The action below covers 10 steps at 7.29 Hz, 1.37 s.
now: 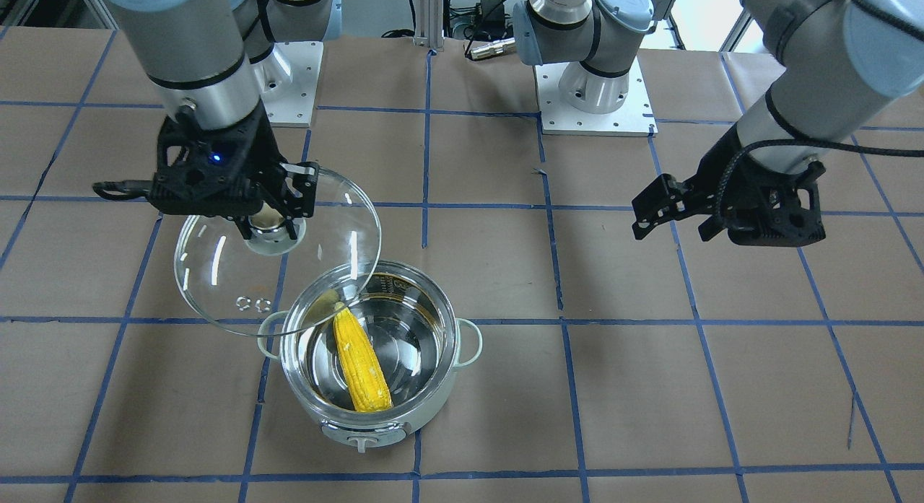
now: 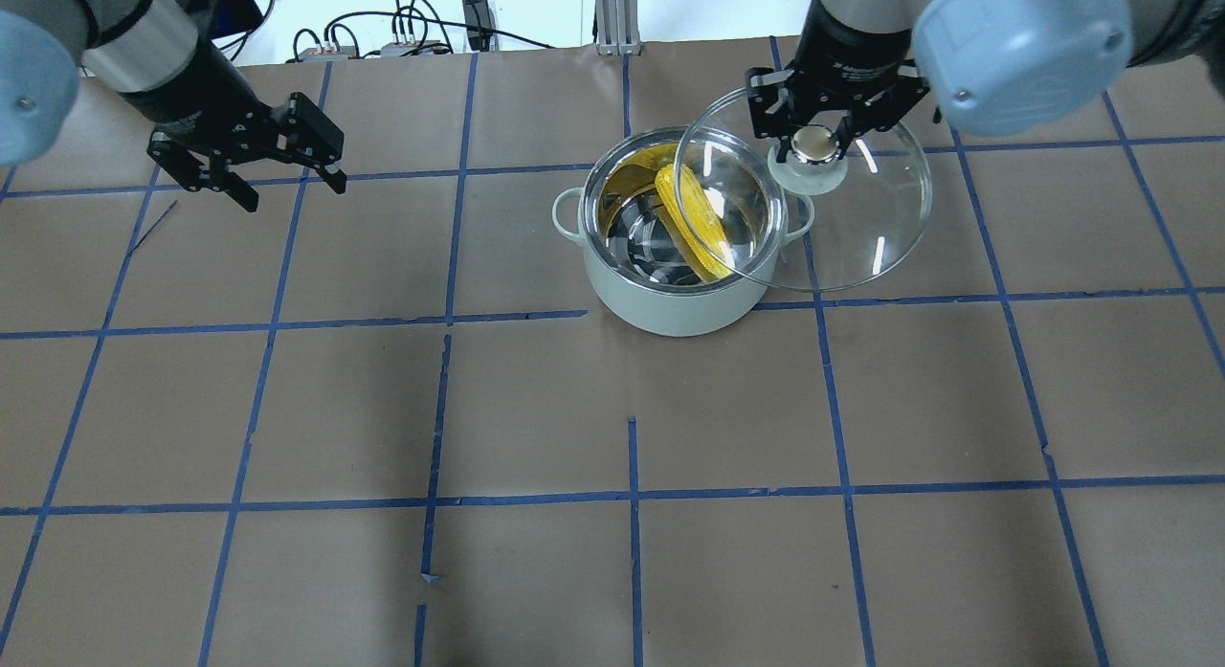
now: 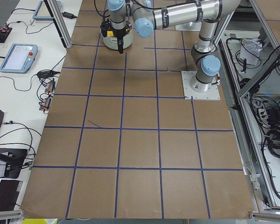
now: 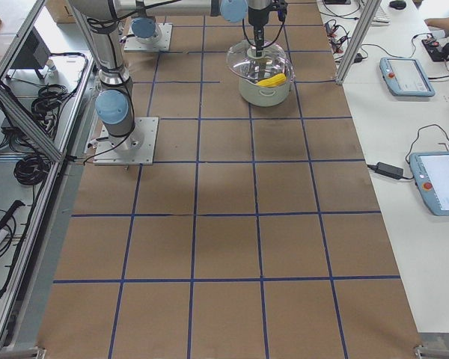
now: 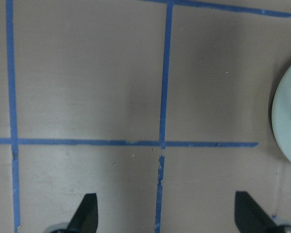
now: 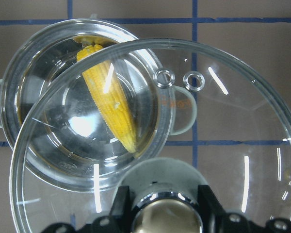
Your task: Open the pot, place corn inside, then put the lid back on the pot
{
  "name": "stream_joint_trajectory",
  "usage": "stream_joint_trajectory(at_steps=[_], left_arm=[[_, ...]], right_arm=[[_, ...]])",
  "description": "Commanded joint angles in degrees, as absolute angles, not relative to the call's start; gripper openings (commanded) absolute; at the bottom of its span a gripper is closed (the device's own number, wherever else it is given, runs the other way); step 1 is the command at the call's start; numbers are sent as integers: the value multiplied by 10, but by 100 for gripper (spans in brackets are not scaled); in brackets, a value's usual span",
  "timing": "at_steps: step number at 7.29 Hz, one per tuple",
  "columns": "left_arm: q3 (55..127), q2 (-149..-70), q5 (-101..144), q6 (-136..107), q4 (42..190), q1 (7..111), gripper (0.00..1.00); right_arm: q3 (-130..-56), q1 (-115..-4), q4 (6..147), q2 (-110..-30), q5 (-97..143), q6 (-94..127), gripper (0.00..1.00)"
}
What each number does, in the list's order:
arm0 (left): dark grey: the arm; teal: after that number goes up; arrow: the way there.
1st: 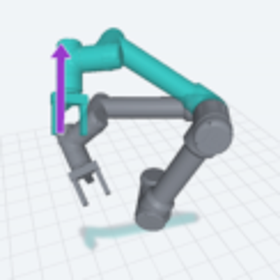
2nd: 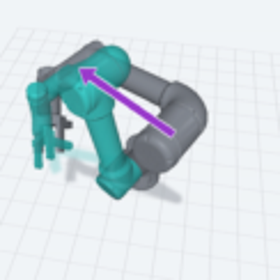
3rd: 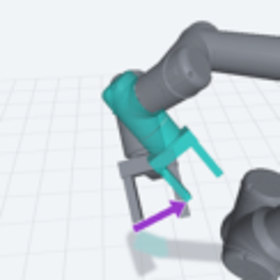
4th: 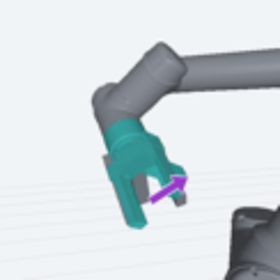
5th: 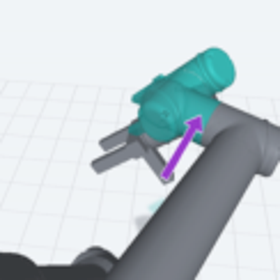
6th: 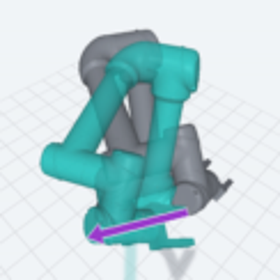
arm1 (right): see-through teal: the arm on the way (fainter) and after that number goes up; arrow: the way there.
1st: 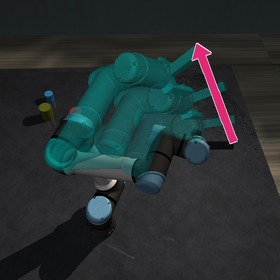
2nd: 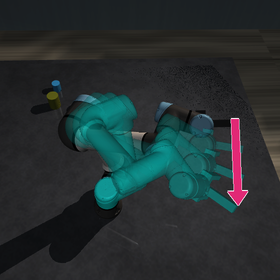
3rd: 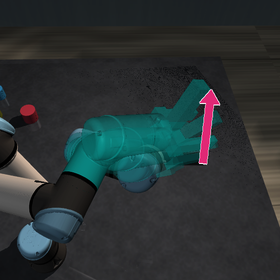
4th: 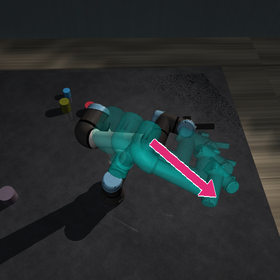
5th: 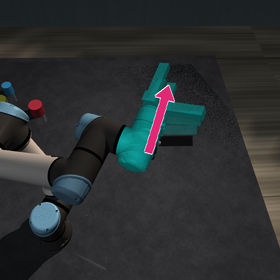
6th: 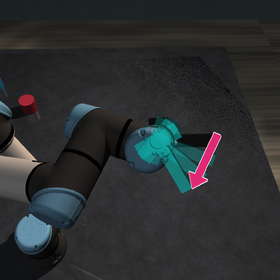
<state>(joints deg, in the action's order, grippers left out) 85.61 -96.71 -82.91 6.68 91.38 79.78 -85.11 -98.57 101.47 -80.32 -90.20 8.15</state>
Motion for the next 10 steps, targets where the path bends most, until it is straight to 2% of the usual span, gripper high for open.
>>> stream_joint_trajectory(at_steps=[1,3,5,10], left_arm=[[764,-969,-850,69,1011,809,100],[751,-962,-853,69,1007,830,100],[766,-950,-855,69,1008,832,100],[799,-924,-854,65,1008,834,100]], right_arm=[[-852,-1018,1068,-760,-903,111,29],[-851,-1021,1106,-731,-902,112,29],[-851,-1048,1183,-677,-906,136,29],[-843,-1049,1199,-657,-911,130,29]])
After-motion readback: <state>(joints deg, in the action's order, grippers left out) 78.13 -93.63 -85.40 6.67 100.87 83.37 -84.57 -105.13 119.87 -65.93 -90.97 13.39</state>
